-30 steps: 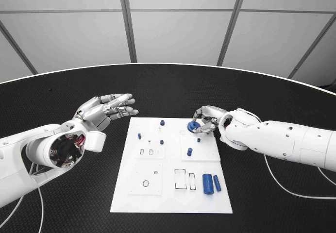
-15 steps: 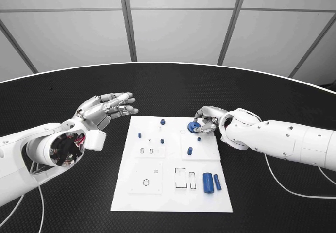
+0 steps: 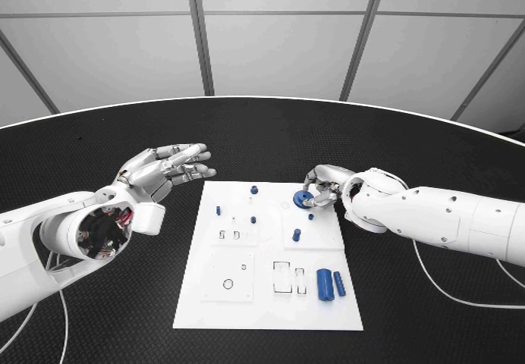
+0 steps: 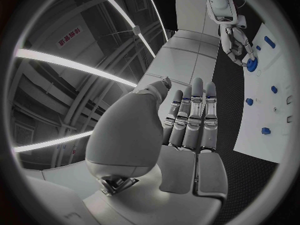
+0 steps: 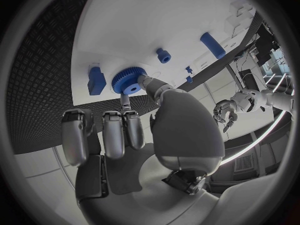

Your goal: Assemble the parts on the task board

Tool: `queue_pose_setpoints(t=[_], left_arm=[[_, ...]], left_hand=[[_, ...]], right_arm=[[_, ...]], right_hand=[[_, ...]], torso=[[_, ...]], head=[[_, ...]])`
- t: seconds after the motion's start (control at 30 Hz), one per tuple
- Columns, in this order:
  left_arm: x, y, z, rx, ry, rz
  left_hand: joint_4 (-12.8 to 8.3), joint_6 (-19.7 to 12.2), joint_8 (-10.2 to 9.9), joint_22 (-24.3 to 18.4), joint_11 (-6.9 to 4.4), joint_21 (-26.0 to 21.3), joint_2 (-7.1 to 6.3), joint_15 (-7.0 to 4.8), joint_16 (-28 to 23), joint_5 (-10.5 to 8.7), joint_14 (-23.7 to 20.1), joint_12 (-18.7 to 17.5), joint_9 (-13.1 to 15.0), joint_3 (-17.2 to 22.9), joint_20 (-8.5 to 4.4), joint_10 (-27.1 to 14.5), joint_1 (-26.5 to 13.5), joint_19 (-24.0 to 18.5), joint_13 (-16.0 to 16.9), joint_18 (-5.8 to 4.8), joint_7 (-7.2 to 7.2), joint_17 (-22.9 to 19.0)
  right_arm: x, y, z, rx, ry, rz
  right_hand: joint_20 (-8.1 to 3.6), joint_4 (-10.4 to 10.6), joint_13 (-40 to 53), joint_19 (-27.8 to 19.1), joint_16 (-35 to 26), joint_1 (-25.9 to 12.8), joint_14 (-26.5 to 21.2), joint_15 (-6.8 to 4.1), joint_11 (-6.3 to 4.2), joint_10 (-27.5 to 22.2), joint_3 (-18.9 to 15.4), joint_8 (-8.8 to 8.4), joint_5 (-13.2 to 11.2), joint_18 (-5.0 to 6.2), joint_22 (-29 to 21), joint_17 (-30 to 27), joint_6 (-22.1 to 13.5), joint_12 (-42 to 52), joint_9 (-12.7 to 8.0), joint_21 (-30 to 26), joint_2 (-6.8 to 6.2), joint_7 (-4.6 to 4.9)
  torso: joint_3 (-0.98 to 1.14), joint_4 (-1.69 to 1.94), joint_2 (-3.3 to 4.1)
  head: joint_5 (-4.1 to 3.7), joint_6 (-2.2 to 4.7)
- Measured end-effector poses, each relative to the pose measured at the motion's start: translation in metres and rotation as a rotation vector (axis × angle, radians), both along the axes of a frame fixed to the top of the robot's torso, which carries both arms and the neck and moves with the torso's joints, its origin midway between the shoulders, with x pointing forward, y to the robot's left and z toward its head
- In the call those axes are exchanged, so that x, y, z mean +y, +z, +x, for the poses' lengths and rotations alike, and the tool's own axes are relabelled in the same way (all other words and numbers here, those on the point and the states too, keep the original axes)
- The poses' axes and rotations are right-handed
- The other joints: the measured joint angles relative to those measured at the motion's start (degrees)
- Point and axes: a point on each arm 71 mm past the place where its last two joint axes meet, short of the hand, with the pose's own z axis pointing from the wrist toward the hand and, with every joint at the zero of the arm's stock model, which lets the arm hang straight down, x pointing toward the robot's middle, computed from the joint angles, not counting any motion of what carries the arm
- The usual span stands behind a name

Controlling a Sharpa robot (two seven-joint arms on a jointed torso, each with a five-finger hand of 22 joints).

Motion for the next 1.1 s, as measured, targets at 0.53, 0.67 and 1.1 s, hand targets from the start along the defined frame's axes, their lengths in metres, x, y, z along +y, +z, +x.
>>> queue_pose_setpoints(t=[0.53, 0.67, 1.1], left_arm=[[0.000, 0.000, 0.001, 0.000, 0.001, 0.001], [-0.001, 0.000, 0.002, 0.000, -0.002, 0.000], [-0.003, 0.000, 0.001, 0.001, -0.005, 0.001]], left_hand=[[-0.15, 0.00, 0.00, 0.01, 0.00, 0.09, -0.02, 0.00, 0.12, 0.00, 0.00, 0.00, 0.01, 0.15, 0.00, 0.00, -0.02, 0.00, 0.02, 0.00, 0.00, 0.01], [-0.48, 0.00, 0.00, 0.06, 0.00, 0.32, -0.24, 0.00, 0.31, 0.00, 0.00, 0.00, 0.09, 0.48, 0.00, 0.00, -0.24, 0.00, 0.05, 0.00, 0.00, 0.09], [-0.48, 0.00, 0.00, 0.05, 0.00, 0.32, -0.23, 0.00, 0.31, 0.00, 0.00, 0.00, 0.08, 0.48, 0.00, 0.00, -0.23, 0.00, 0.05, 0.00, 0.00, 0.08]], right_arm=[[0.016, 0.010, -0.014, -0.103, 0.043, 0.013], [0.029, 0.012, -0.016, -0.114, 0.072, 0.010], [0.077, 0.018, -0.009, -0.175, 0.143, -0.034]], right_hand=[[-0.43, -1.34, 0.04, 0.00, 0.27, -0.33, -0.01, -0.40, -0.46, 0.04, 2.11, -0.16, 1.73, 0.02, 0.00, 0.00, 3.19, 1.04, -0.70, 0.66, 0.75, -0.12], [-0.43, -1.18, 0.04, 0.00, 0.27, -0.48, -0.01, -0.40, -0.46, 0.04, 2.27, -0.22, 1.73, 0.02, 0.00, -0.01, 3.21, 1.04, -0.83, 0.66, 0.89, -0.14], [-0.43, -1.18, 0.03, 0.00, 0.27, -0.48, -0.01, -0.40, -0.46, 0.04, 2.27, -0.66, 1.96, 0.03, 0.00, 0.04, 3.22, 1.04, -0.90, 0.66, 0.88, -0.14]], torso=[[0.04, -0.09, -0.12], [0.02, -0.08, -0.14], [-0.17, 0.45, 0.14]], head=[[0.06, 0.09], [0.06, 0.23], [0.47, 0.53]])
